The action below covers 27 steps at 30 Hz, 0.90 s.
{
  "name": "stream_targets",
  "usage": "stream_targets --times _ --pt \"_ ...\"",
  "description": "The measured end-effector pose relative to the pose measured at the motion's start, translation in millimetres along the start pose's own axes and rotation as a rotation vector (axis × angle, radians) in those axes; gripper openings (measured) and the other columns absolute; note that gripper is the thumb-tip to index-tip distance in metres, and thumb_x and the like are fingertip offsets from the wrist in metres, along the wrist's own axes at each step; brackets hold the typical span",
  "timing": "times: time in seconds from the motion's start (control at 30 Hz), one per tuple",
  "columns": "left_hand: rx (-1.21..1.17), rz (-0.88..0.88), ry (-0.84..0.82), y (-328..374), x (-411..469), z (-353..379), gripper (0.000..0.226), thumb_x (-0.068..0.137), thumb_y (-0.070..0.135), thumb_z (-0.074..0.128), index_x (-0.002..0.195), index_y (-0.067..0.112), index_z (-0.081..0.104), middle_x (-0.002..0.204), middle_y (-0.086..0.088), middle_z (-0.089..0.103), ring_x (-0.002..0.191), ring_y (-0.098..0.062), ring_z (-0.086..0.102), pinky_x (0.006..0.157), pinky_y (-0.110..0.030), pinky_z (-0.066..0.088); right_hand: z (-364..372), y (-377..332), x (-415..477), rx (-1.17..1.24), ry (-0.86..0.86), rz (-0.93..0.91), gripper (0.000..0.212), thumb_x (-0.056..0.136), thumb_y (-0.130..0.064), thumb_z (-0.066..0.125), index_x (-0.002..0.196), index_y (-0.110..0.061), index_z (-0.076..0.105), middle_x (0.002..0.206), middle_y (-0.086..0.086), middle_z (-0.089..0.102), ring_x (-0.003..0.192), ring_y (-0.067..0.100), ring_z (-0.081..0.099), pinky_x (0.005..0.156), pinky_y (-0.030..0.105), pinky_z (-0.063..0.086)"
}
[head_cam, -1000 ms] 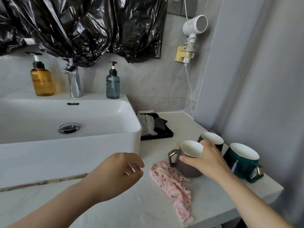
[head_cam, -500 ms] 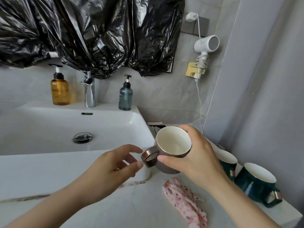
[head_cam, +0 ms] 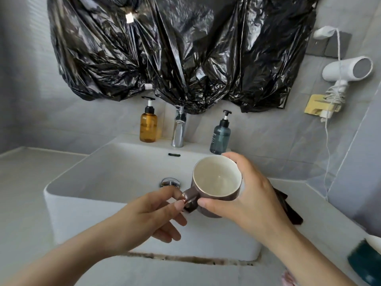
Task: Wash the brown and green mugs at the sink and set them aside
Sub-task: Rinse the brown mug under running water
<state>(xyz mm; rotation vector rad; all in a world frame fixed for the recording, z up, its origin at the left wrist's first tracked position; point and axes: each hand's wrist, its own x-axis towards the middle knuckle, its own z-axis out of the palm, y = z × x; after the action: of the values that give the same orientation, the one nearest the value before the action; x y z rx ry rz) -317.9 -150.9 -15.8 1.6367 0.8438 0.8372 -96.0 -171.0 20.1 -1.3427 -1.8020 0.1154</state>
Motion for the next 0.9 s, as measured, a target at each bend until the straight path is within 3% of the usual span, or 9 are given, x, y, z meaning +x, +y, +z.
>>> stream_targets --times 0.17,0.3,0.37,0.47,0.57,0.63,0.73,0.8,0.9 --pt "-0.144 -0.009 0.019 -4.3 0.3 -24.6 0.022 0.083 0.045 0.056 0.080 0.030 0.071 0.098 -0.009 0.071 0.090 -0.026 0.071 0.081 -0.035 0.058 30.9 -5.5 23.2 0.115 -0.036 -0.020 0.073 0.054 -0.047 0.089 0.116 -0.041 0.052 0.110 -0.025 0.058 0.107 -0.005 0.052 0.082 0.010 0.041" --pt "-0.249 0.039 0.053 -4.4 9.5 -36.9 0.024 0.084 0.040 0.056 0.074 0.022 0.069 0.092 -0.013 0.065 0.085 -0.023 0.065 0.076 -0.032 0.055 39.4 -2.5 38.5 0.365 -0.144 -0.002 0.069 0.060 -0.052 0.087 0.119 -0.039 0.054 0.111 -0.021 0.064 0.107 0.000 0.059 0.086 0.016 0.048" --pt "-0.246 0.060 0.083 -7.3 17.2 -43.5 0.026 0.084 0.038 0.054 0.076 0.018 0.069 0.091 -0.013 0.065 0.083 -0.022 0.064 0.076 -0.031 0.055 39.2 4.2 49.5 0.536 -0.216 0.020 0.061 0.067 -0.057 0.075 0.122 -0.037 0.056 0.115 -0.018 0.067 0.111 0.002 0.061 0.090 0.019 0.049" --pt "-0.223 0.083 0.125 -12.5 34.4 -55.1 0.036 0.085 0.036 0.054 0.091 0.001 0.062 0.091 -0.013 0.065 0.085 -0.023 0.064 0.077 -0.031 0.056 43.1 28.8 73.7 0.702 -0.280 0.228 0.055 0.080 -0.069 0.058 0.122 -0.033 0.062 0.120 -0.012 0.067 0.115 0.009 0.062 0.100 0.035 0.049" --pt "-0.221 0.103 0.122 -16.3 57.2 -60.3 0.028 0.085 0.036 0.057 0.086 0.008 0.063 0.091 -0.014 0.064 0.085 -0.024 0.064 0.079 -0.034 0.057 54.6 48.5 98.3 0.919 -0.373 0.594 0.052 0.089 -0.060 0.046 0.118 -0.020 0.065 0.118 0.011 0.065 0.098 0.031 0.067 0.089 0.046 0.056" --pt "-0.181 0.099 0.134 -17.7 74.6 -60.2 0.040 0.078 0.044 0.064 0.088 0.006 0.062 0.091 -0.015 0.063 0.085 -0.025 0.064 0.079 -0.035 0.057 63.3 56.0 112.4 0.991 -0.412 0.668 0.052 0.096 -0.054 0.041 0.119 -0.013 0.063 0.121 0.023 0.061 0.099 0.040 0.067 0.080 0.046 0.058" --pt "-0.061 0.044 0.181 -14.9 103.0 -63.8 0.063 0.064 0.053 0.065 0.097 0.000 0.063 0.093 -0.014 0.063 0.085 -0.025 0.066 0.076 -0.035 0.058 73.6 61.6 133.0 1.023 -0.342 0.658 0.044 0.097 -0.045 0.049 0.119 -0.010 0.064 0.134 0.026 0.055 0.112 0.036 0.062 0.086 0.048 0.057" --pt "-0.004 -0.007 0.157 -10.7 122.8 -70.6 0.057 0.061 0.052 0.066 0.093 0.005 0.067 0.096 -0.012 0.062 0.084 -0.024 0.067 0.075 -0.036 0.059 77.8 62.1 143.9 1.038 -0.287 0.640 0.038 0.096 -0.038 0.050 0.117 -0.011 0.066 0.135 0.024 0.054 0.108 0.032 0.058 0.095 0.051 0.052" --pt "0.071 -0.025 0.115 -12.3 143.2 -74.1 0.025 0.067 0.044 0.070 0.075 0.021 0.073 0.089 -0.006 0.060 0.081 -0.021 0.068 0.079 -0.041 0.060 89.5 73.5 153.6 1.040 -0.244 0.625 0.040 0.095 -0.038 0.045 0.117 -0.012 0.067 0.127 0.021 0.061 0.119 0.034 0.059 0.104 0.055 0.044"
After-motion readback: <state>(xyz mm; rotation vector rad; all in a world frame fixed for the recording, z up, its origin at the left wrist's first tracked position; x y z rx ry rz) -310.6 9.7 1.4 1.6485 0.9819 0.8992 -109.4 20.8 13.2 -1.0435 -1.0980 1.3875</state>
